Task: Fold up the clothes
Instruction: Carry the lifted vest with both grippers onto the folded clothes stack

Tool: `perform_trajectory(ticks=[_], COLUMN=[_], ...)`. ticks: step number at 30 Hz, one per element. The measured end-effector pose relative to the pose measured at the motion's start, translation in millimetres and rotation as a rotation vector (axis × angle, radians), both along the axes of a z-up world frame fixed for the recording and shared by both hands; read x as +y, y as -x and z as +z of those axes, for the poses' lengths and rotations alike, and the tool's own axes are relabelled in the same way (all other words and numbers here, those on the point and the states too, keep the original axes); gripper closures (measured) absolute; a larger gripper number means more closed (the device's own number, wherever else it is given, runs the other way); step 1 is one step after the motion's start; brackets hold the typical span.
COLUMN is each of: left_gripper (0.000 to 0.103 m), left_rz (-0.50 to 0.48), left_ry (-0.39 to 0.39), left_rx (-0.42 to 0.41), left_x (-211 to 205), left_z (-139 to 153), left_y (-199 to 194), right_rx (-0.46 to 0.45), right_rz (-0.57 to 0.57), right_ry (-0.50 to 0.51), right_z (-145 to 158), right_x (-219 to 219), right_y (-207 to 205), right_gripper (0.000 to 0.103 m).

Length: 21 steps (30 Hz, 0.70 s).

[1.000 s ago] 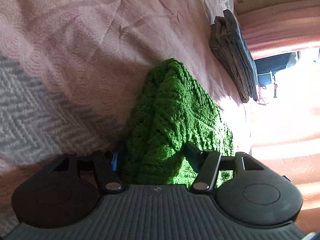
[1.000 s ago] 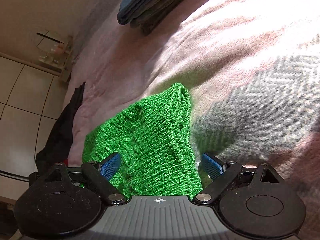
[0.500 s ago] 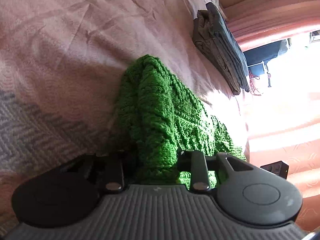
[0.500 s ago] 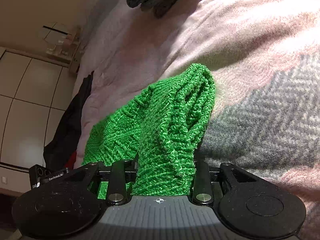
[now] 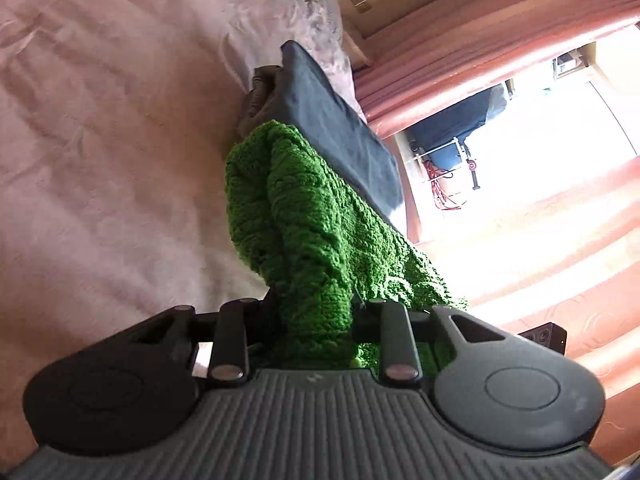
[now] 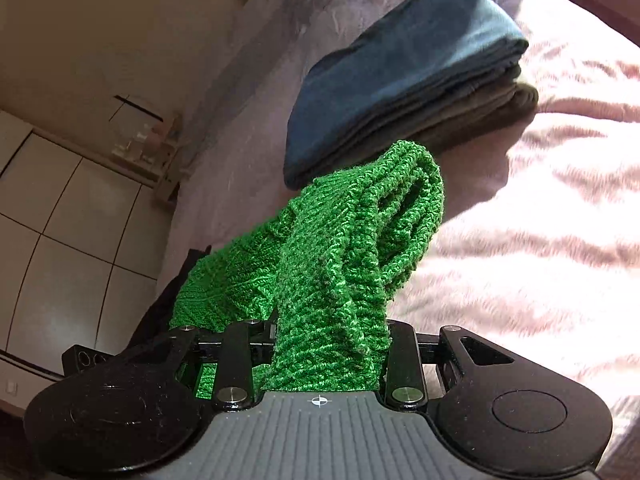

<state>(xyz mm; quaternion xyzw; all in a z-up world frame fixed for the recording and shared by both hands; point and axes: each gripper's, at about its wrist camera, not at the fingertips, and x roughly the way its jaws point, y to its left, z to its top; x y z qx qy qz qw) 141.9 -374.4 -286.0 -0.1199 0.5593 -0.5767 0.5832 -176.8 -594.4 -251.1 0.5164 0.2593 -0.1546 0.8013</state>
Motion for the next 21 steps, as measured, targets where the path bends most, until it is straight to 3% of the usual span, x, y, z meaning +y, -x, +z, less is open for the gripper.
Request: perform_trajectory(ticks=[7, 13, 21], left_gripper=[0.079, 0.079, 0.079], left_rz=[-0.059, -0.073, -0.073], left_ry=[0.091, 0.142, 0.103], left_rx=[-0.034, -0.074, -0.073], left_x=[-127, -226, -277], left_z=[32, 46, 16], left_y=[-34, -68, -92], right_rx=[-0.044, -0.078, -0.048], right_rz=[-0.047, -0.076, -0.065], right_ry=[0.068, 0.137, 0.169], right_z=[42, 68, 45], right_x=[-98, -188, -248], right_y=[-9, -48, -81], right_gripper=[0.073, 0.073, 0.072])
